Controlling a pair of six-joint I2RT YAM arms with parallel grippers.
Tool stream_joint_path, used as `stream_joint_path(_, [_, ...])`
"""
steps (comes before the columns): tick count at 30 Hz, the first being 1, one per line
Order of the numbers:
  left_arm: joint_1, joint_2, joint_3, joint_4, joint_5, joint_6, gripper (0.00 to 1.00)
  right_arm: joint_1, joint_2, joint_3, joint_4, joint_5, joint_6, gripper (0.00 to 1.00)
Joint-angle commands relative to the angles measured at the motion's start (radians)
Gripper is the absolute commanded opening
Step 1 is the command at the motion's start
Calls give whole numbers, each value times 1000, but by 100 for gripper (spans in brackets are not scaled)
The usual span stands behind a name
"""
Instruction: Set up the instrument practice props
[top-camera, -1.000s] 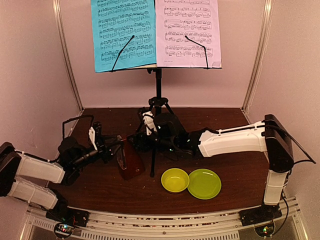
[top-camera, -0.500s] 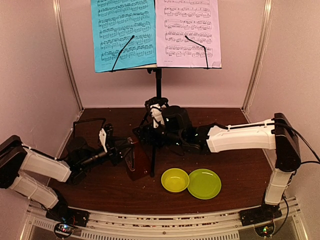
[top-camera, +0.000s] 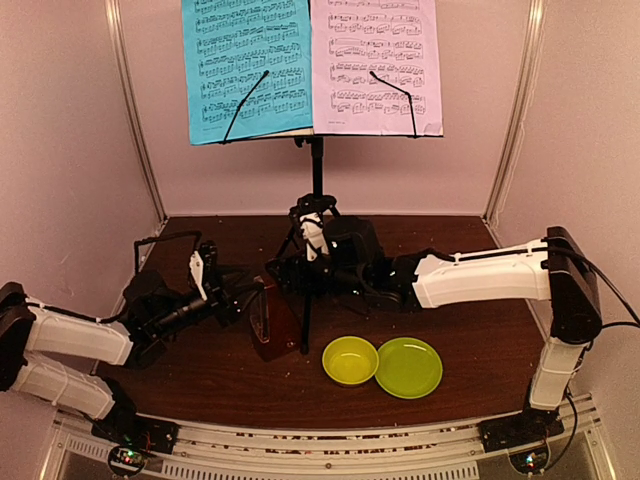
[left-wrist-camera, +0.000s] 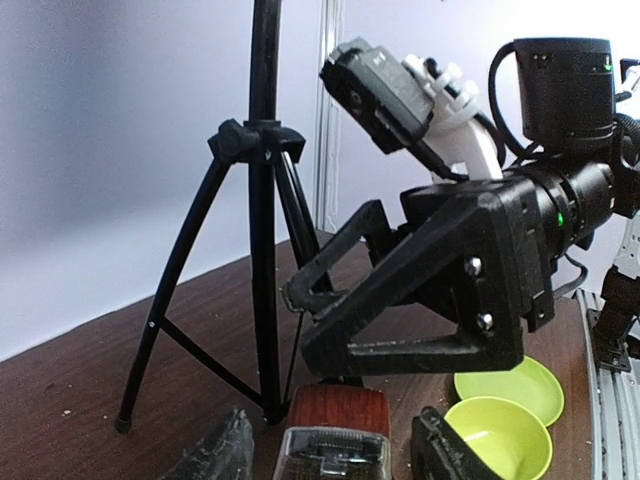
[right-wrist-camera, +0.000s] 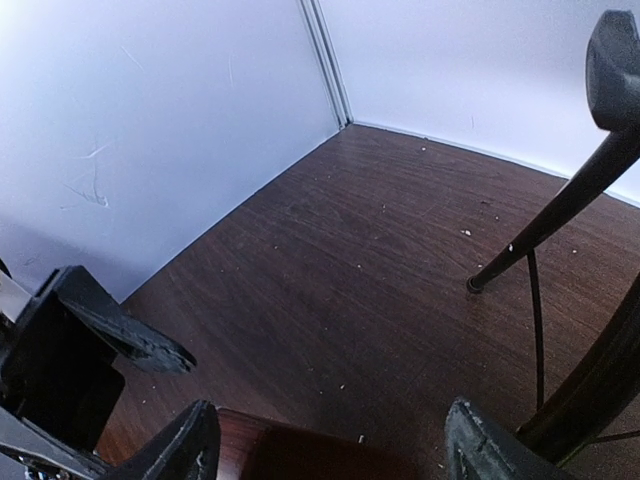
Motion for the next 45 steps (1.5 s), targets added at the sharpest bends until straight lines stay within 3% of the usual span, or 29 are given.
stream_joint_path(1, [26, -53, 10, -31, 38, 17, 58, -1, -31, -28, 33, -24, 11, 78])
stream_joint_path(6, [46, -76, 27, -119, 108, 37, 60, 0, -43, -45, 49, -39, 24, 77])
stream_joint_path(18, [62, -5, 67, -112, 186, 34, 61, 7, -21, -57, 63, -59, 44, 77])
stream_joint_path(28, [63, 18, 82, -114, 209, 42, 47, 7, -1, -98, 65, -38, 57, 77])
stream_joint_path(35, [66, 9, 58, -125, 195, 44, 55, 7, 3, -130, 59, -29, 46, 77])
stream_joint_path(42, [77, 14, 54, -120, 196, 44, 55, 7, 3, -141, 62, -25, 45, 77])
stream_joint_path(45, [85, 17, 52, -125, 196, 47, 61, 7, 2, -142, 60, -24, 43, 77])
